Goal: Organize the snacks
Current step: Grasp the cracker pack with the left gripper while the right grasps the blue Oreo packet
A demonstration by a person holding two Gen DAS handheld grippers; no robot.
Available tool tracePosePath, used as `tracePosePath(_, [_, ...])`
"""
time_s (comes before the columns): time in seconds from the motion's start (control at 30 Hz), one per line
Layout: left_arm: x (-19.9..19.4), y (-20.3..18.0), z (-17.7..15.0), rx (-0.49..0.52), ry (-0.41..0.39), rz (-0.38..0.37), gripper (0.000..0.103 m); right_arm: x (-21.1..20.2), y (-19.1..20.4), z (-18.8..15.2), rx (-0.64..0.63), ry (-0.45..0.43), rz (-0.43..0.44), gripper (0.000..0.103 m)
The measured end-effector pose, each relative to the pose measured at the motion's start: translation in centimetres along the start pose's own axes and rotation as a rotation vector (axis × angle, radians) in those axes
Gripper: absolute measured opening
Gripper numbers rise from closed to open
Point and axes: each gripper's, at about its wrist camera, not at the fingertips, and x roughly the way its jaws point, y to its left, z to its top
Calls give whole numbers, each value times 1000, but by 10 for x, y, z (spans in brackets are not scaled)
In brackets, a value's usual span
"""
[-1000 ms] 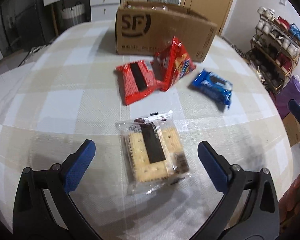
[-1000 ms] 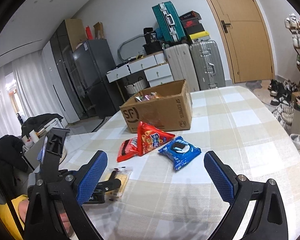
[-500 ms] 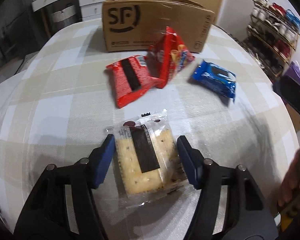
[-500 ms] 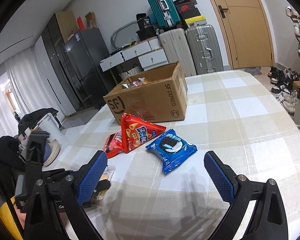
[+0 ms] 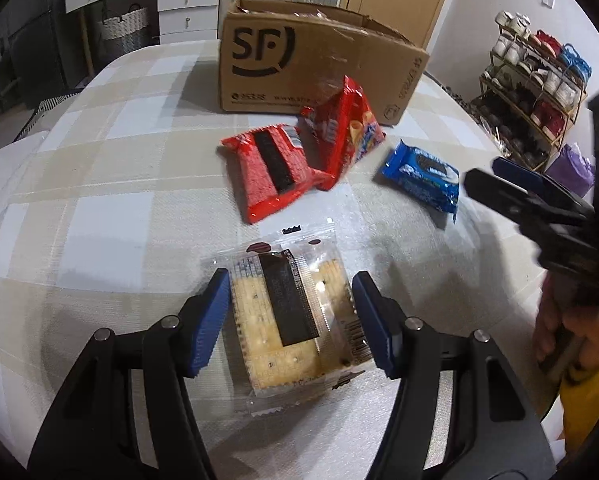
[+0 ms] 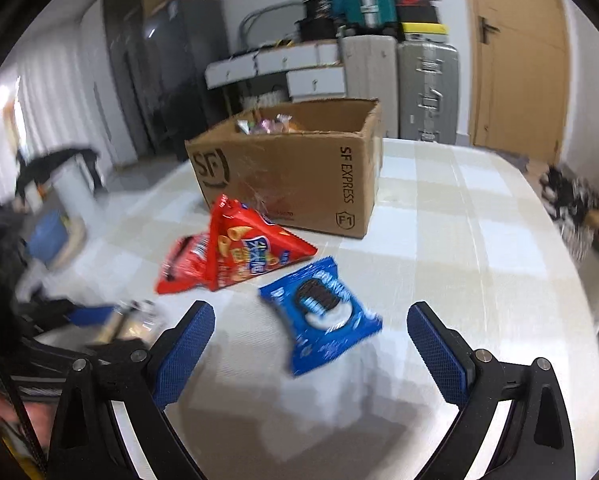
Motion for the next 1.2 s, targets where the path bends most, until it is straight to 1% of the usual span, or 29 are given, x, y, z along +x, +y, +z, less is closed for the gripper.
tracePosePath(0.1, [-6,9,0,-27,-6,0,59,24,-2,7,-73,64,-1,99])
tracePosePath(0.17, [-11,15,0,-39,-12,5,60,37,-4,9,-85,108,6,98])
tracePosePath(0.23, [-16,22,0,-53,-17,11,59,50,-8,10,-80,144,38,91])
tracePosePath(0.3, [-20,28,0,-64,-23,18,59,61,-10,11,-77,183,50,76])
tracePosePath(0.33, [-21,30,1,-69,-24,20,59,64,-11,11,-74,197,49,75])
tracePosePath(0.37, [-23,32,0,-75,-25,22,59,65,-11,12,-77,193,39,73])
tracePosePath(0.4, [-25,35,0,-82,-28,24,59,66,-10,12,-78,190,34,64])
tracePosePath(0.43, [-27,37,0,-87,-30,26,60,67,-9,11,-81,192,32,60])
tracePosePath(0.47, [-28,38,-1,-92,-32,28,60,67,-8,11,-87,190,21,50])
tracePosePath(0.5, [-29,39,-1,-97,-36,27,60,66,-7,11,-86,189,19,46])
tracePosePath(0.57, [-33,40,-1,-98,-42,30,60,64,-8,11,-64,191,33,45])
tracePosePath(0.73, [-49,34,-2,-83,-74,27,60,30,-4,11,8,103,77,45])
tracePosePath(0.8, [-58,29,-3,-78,-92,23,60,11,1,13,34,62,127,45])
tracePosePath(0.87, [-64,26,-3,-72,-106,20,60,-5,9,15,31,31,128,45])
tracePosePath(1.03, [-90,13,-4,-46,-155,10,60,-51,36,18,32,-53,183,45])
tracePosePath(1.2, [-124,-1,-4,-22,-228,-4,60,-98,61,17,42,-142,225,45])
